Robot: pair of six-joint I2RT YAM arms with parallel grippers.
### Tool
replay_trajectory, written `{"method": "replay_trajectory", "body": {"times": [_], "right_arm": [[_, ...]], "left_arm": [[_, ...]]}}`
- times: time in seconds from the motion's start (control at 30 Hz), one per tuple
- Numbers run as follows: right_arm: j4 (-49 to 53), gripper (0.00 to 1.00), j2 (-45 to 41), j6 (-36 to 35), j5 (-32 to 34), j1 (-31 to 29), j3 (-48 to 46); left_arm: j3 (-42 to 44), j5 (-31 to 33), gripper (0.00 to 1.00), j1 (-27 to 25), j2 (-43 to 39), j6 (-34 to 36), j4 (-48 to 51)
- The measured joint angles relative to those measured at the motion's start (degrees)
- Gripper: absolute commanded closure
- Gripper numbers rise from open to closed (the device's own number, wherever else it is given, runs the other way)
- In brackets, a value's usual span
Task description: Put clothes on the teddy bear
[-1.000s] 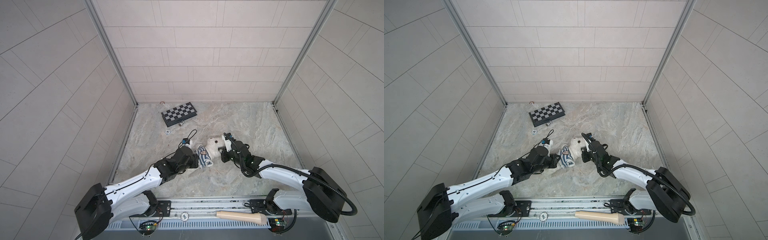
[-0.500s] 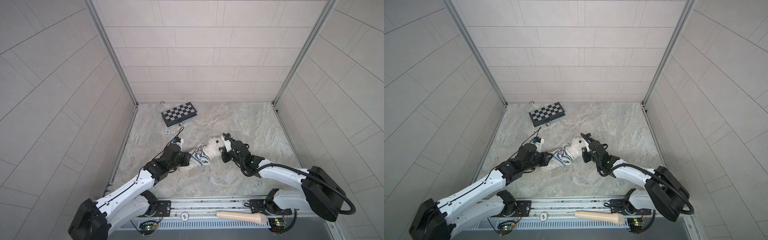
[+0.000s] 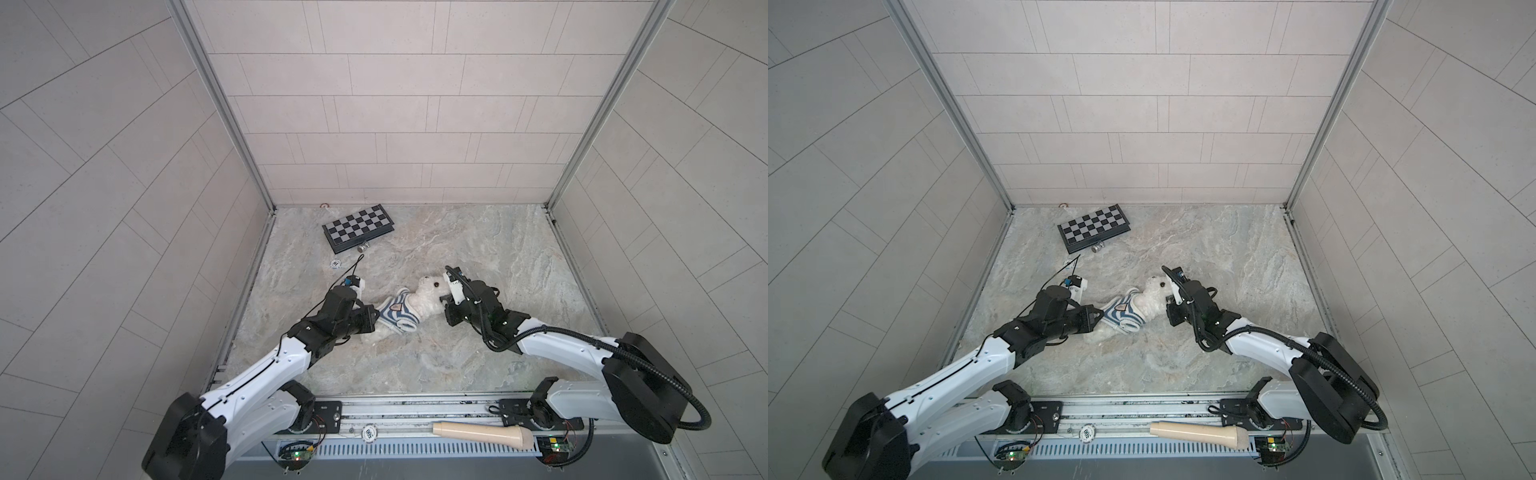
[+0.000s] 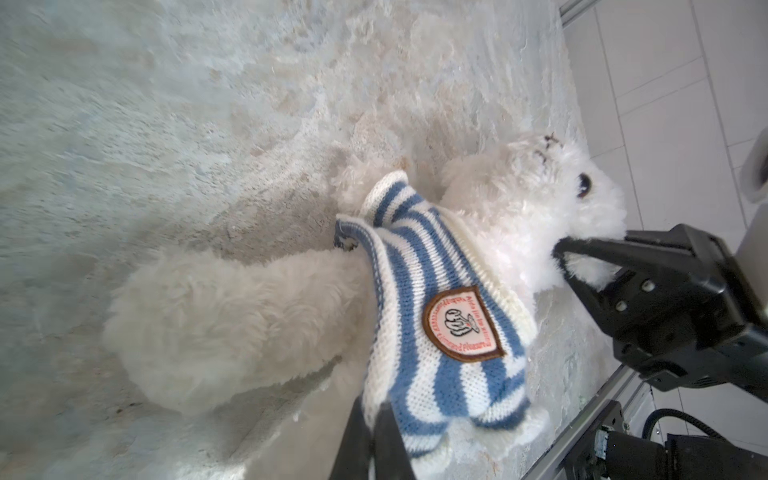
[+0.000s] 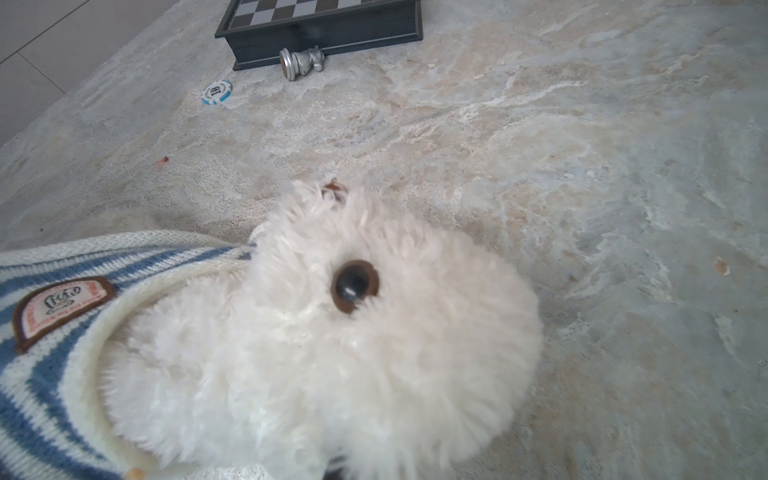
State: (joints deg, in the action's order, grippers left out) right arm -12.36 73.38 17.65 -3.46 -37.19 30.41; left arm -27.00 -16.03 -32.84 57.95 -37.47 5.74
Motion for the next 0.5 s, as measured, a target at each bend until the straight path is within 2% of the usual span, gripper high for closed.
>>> {"method": "replay_trajectory", "body": {"times": [0.2,0.33,0.5], "right_arm": [[1.0,0.70,-1.3,-1.8,-1.7,-0.2,0.1],[-0.2,0.55,-7.2,-5.0,-3.0,-2.1,-2.4],[-1.1,0.49,-15.2,-8.8,-3.8,-3.7,-7.8]], "left_arm": [[0.0,-0.6,1.00,-2.4,4.5,-1.4,-4.5],[0.0,-0.9,1.00,-2.4,6.7,-2.2,-6.8],[-0.1,-1.4,1.00,-2.4,8.5,-3.0,-9.0]]}}
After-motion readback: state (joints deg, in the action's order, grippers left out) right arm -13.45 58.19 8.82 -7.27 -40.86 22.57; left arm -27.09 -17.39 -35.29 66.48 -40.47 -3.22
